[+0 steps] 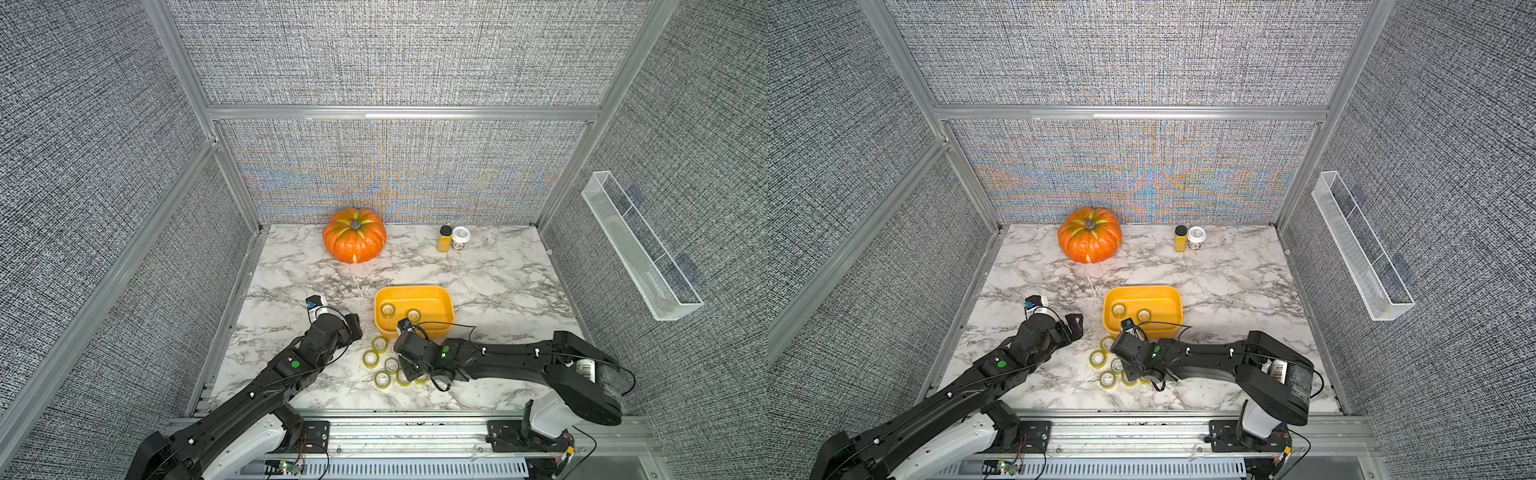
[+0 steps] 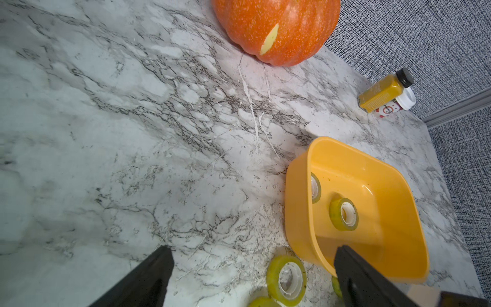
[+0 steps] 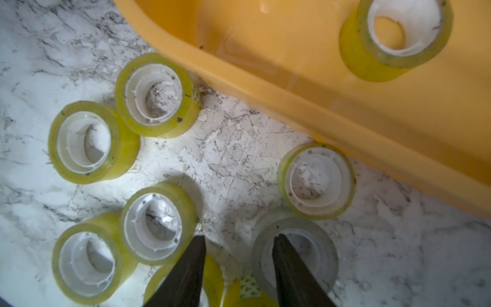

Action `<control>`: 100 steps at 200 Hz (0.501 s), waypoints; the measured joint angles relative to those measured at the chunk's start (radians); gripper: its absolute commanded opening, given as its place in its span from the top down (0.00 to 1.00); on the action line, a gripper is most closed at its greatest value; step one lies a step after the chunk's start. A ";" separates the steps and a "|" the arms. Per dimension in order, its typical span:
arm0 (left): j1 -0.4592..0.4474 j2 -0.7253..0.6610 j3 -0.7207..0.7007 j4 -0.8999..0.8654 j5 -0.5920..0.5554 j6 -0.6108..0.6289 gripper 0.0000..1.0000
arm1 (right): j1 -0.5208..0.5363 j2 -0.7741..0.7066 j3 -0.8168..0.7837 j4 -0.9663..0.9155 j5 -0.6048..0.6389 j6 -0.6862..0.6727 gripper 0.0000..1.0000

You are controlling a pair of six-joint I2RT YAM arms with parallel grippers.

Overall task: Put the transparent tape into the storage box
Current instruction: Adjust the tape at the center of the board.

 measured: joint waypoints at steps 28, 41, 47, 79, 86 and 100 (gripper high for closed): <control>0.000 0.023 0.000 0.001 0.002 0.000 0.00 | -0.006 -0.078 -0.082 -0.010 0.019 0.016 0.52; 0.000 0.031 0.002 0.002 0.003 0.001 0.00 | -0.014 -0.122 -0.124 -0.021 0.026 0.025 0.52; 0.000 0.033 0.003 0.002 0.005 0.002 0.00 | -0.019 -0.142 -0.141 -0.022 0.031 0.032 0.52; 0.000 0.034 0.008 0.008 0.005 0.005 0.00 | -0.027 -0.220 -0.183 -0.052 0.037 0.043 0.52; 0.000 0.034 0.008 0.010 0.005 0.005 0.00 | -0.026 -0.233 -0.180 -0.050 0.034 0.043 0.52; 0.000 0.034 0.008 0.011 0.005 0.005 0.00 | -0.026 -0.252 -0.169 -0.045 0.027 0.041 0.52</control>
